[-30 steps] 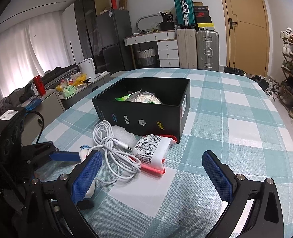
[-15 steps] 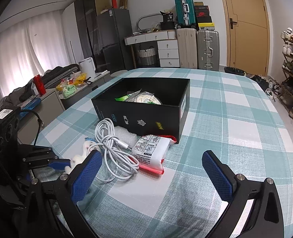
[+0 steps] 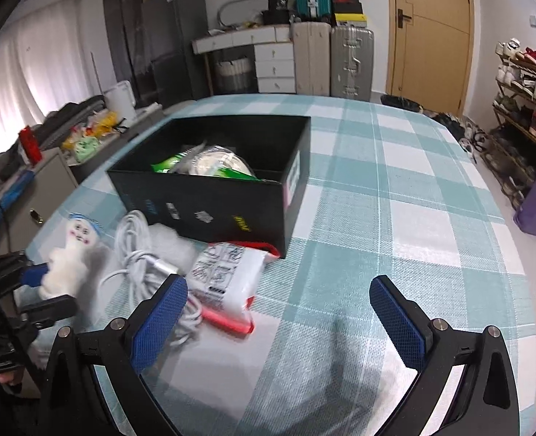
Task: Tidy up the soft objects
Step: 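Grasp the white plush doll with the left gripper and lift it, then grasp the red-edged white medicine packet with the right gripper while the left gripper holds the doll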
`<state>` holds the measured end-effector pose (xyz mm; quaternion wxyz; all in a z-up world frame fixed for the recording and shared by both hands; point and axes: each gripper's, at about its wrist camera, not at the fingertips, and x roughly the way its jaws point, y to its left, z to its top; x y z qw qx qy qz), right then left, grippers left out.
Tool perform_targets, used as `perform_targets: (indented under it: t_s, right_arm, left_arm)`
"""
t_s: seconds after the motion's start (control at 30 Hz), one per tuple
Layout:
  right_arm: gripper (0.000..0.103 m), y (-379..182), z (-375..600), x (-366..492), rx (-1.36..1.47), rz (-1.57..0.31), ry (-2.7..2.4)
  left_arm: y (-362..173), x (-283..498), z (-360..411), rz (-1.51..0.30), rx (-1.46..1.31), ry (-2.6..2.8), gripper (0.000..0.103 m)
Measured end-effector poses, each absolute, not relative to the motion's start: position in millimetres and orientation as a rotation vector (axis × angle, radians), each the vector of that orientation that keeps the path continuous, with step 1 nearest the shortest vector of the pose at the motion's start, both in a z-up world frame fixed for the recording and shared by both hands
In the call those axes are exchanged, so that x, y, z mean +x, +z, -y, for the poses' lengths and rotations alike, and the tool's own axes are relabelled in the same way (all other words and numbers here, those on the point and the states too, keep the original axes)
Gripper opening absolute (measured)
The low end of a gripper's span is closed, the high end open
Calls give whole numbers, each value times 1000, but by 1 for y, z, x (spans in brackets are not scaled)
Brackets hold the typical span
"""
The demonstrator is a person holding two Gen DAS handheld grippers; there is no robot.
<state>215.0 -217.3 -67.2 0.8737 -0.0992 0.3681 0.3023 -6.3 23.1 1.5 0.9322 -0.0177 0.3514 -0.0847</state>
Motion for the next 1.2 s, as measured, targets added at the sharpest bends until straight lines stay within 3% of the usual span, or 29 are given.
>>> perform_targets:
  t_s: [0.47,1.2]
  right_arm:
    - [102,-84,198,235,-229,-870,651]
    - [102,-84,201,236,-262,-871,607]
  left_arm:
    - [11,4,-38,-687,-45,-135,38]
    - [22,15,-36,-668,-31,-126,38]
